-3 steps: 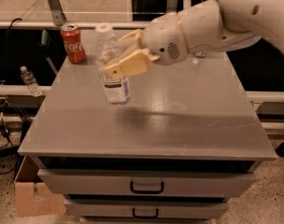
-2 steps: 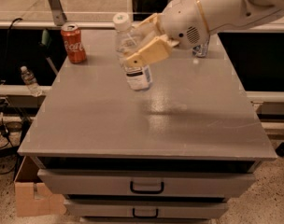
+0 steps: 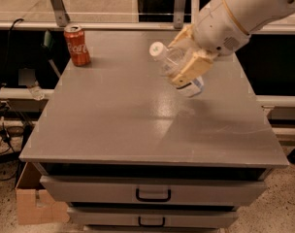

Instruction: Knock blue plastic bottle over

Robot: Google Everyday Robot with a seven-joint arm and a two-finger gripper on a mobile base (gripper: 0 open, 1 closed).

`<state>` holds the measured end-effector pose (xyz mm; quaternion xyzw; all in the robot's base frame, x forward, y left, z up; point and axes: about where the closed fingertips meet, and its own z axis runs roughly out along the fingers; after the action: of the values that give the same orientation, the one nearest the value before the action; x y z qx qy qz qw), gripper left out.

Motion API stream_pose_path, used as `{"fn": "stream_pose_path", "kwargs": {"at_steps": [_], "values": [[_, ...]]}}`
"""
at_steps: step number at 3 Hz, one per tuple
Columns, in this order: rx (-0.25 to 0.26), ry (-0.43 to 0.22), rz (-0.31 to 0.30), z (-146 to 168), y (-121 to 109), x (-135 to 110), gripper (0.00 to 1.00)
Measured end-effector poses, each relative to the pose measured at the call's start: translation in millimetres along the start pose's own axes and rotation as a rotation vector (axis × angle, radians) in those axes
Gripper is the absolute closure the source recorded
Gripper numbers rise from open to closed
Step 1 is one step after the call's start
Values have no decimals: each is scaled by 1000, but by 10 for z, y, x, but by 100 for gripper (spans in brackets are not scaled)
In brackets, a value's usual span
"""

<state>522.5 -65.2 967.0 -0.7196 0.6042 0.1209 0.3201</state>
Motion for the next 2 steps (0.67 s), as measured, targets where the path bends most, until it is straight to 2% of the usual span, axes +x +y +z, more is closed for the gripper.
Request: {"fn": "stream_pose_path", "kwargs": {"at_steps": [1,2], "values": [[-51,119,-70,121,235,161,100],[-122,180,-126,340,463,154,84]]}}
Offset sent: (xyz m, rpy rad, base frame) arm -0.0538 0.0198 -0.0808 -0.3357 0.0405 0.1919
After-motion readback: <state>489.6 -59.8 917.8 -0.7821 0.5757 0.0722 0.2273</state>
